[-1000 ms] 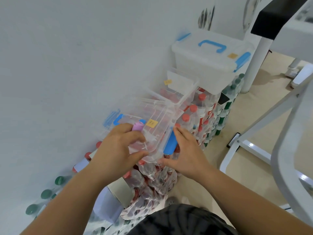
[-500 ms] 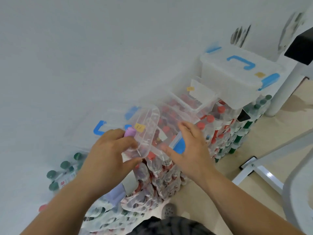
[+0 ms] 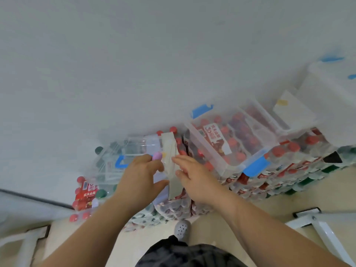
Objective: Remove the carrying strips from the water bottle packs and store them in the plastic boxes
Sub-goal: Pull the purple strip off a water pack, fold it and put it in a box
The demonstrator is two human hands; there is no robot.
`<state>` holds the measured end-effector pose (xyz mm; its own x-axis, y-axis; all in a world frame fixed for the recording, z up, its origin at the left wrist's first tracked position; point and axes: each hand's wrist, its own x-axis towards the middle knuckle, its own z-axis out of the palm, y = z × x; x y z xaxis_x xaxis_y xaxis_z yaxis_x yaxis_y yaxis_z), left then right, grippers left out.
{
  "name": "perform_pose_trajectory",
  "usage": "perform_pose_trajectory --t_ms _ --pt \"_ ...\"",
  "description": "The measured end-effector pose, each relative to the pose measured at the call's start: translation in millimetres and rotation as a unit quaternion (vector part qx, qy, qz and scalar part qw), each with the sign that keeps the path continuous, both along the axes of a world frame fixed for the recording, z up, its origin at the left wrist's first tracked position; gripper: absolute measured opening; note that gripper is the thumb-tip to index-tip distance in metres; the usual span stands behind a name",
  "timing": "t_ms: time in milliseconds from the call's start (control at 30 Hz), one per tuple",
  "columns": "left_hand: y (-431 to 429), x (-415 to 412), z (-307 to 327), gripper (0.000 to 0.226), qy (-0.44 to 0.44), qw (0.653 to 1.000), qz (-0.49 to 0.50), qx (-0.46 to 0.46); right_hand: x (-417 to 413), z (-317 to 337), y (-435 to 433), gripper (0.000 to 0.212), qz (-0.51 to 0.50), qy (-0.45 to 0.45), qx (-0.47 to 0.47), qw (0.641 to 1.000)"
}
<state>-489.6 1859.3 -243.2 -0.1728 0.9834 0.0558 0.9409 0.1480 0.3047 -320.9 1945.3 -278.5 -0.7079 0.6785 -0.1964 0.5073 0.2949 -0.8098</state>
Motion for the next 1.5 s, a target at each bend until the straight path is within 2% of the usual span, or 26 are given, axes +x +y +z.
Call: perform_pose_trajectory --t_ms 333,500,600,700,800,933,1000,1067,1200,1267,1367,1500 --pt "35 -57 -60 0.032 -0.06 0.997 0.0 -0.042 -66 -36 33 0.049 0.001 -0.096 -0.034 0.995" --pt "52 -76 -80 0.027 -0.104 0.99 -0.029 -0.086 -82 -46 47 0.05 0.039 -0.152 -0.039 0.987" --pt "59 -89 -81 0.016 -0.168 0.983 -0.041 -0.054 -89 -46 52 0.046 0.0 -0.155 -0.035 0.987" --pt "67 -99 -71 0.028 -0.233 0.97 -0.049 -0.043 -96 -35 51 0.041 -0.079 -0.112 -0.026 0.99" --pt "77 -102 -57 0.03 -0.341 0.939 -0.044 -0.031 -102 -8 47 0.033 -0.147 -0.017 -0.058 0.987" --pt "93 -94 -32 0.024 -0.52 0.853 -0.052 -0.008 -100 23 45 0.019 -0.206 0.078 -0.072 0.973" --pt "101 -86 -20 0.032 -0.565 0.822 -0.064 -0.015 -93 35 47 0.017 -0.241 0.094 -0.067 0.964" --pt "109 -75 -9 0.041 -0.57 0.818 -0.081 -0.015 -84 46 50 0.014 -0.285 0.115 -0.065 0.949" --pt "123 -48 6 0.034 -0.566 0.816 -0.119 -0.021 -60 65 61 0.004 -0.333 0.143 -0.049 0.931" --pt "129 -34 12 0.032 -0.553 0.823 -0.125 -0.017 -47 71 69 0.008 -0.334 0.15 -0.041 0.93" --pt "140 -13 21 0.031 -0.517 0.846 -0.135 -0.005 -26 78 84 0.015 -0.327 0.14 -0.033 0.934" --pt "158 13 28 0.046 -0.447 0.885 -0.131 -0.015 4 79 109 0.018 -0.32 0.129 -0.029 0.938"
